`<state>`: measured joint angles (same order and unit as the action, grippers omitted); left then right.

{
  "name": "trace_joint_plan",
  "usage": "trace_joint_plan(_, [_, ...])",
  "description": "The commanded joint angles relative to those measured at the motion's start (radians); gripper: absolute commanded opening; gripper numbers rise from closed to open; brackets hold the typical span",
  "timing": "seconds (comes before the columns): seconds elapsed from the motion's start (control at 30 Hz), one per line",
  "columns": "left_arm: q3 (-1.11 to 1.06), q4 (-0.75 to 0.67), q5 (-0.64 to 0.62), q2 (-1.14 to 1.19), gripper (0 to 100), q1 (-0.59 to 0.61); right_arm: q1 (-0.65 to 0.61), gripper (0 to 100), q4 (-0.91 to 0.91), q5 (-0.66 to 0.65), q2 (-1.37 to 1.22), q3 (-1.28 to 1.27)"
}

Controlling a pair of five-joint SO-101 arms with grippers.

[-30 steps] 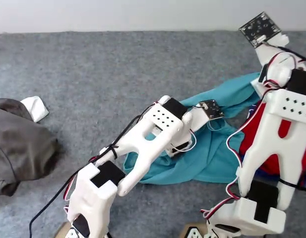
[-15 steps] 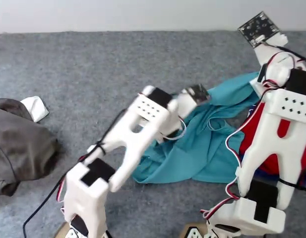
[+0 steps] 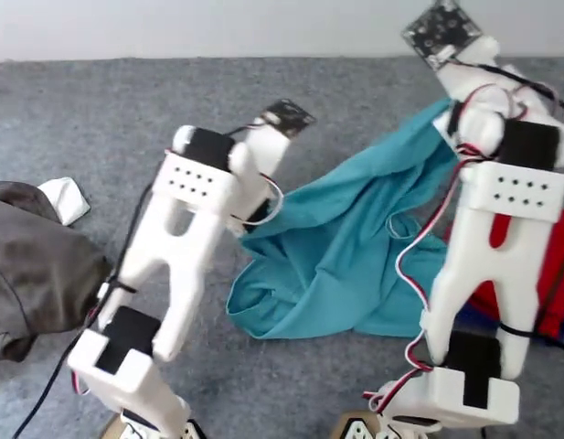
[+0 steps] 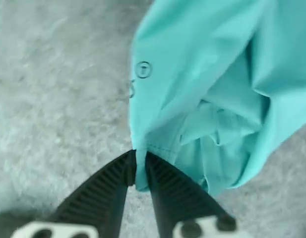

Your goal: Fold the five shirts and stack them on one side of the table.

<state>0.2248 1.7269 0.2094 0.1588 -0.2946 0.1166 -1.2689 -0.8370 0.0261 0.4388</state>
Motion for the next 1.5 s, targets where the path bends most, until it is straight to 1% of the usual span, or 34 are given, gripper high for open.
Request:
trace_joint_plan(0.0, [-0.007, 0.026, -0.026, -0.083, 1, 0.072, -0.065, 0.9, 0.088, -0.002, 0.001, 0.037])
trace_joint_plan(0.2, [-0.108, 0.017, -0.064, -0.066, 2, 0.239, -0.093, 0.9, 0.191, 0.000, -0.134, 0.037])
trace_joint_plan(0.37, [-0.171, -0.066, -0.061, 0.049, 2, 0.394, -0.117, 0.9, 0.292, 0.061, -0.280, 0.038])
trace_joint_plan(0.43, [-0.168, -0.100, -0.061, 0.112, 6, 0.440, -0.142, 0.9, 0.329, 0.081, -0.335, 0.038])
trace_joint_plan(0.5, [-0.168, -0.120, -0.061, 0.164, 14, 0.473, -0.154, 0.9, 0.348, 0.101, -0.378, 0.043])
trace_joint_plan(0.57, [-0.157, -0.117, -0.061, 0.198, 20, 0.491, -0.166, 0.9, 0.357, 0.115, -0.400, 0.044])
trace_joint_plan(0.63, [-0.142, -0.100, -0.060, 0.207, 23, 0.508, -0.170, 0.9, 0.358, 0.120, -0.407, 0.044])
trace_joint_plan(0.73, [-0.088, -0.058, -0.021, 0.195, 23, 0.520, -0.168, 0.9, 0.358, 0.120, -0.410, 0.044])
trace_joint_plan(0.83, [-0.002, -0.006, -0.011, 0.173, 23, 0.520, -0.166, 0.9, 0.358, 0.120, -0.410, 0.044])
trace_joint_plan(0.9, [0.056, 0.023, -0.011, 0.158, 23, 0.508, -0.168, 0.9, 0.355, 0.120, -0.410, 0.044])
trace_joint_plan(1.0, [0.097, 0.028, -0.011, 0.118, 23, 0.470, -0.168, 0.9, 0.352, 0.120, -0.407, 0.044])
trace_joint_plan(1.13, [0.071, 0.028, 0.018, 0.063, 23, 0.374, -0.166, 0.9, 0.352, 0.120, -0.403, 0.044])
trace_joint_plan(1.2, [0.039, 0.028, 0.038, 0.055, 21, 0.322, -0.166, 0.9, 0.352, 0.120, -0.403, 0.044])
trace_joint_plan(1.27, [0.013, 0.025, 0.058, 0.077, 19, 0.295, -0.166, 0.9, 0.352, 0.120, -0.403, 0.044])
trace_joint_plan(1.4, [0.007, 0.025, 0.081, 0.180, 18, 0.307, -0.166, 0.9, 0.351, 0.120, -0.403, 0.044])
trace_joint_plan(1.47, [0.007, 0.025, 0.123, 0.236, 18, 0.319, -0.166, 0.9, 0.351, 0.120, -0.404, 0.044])
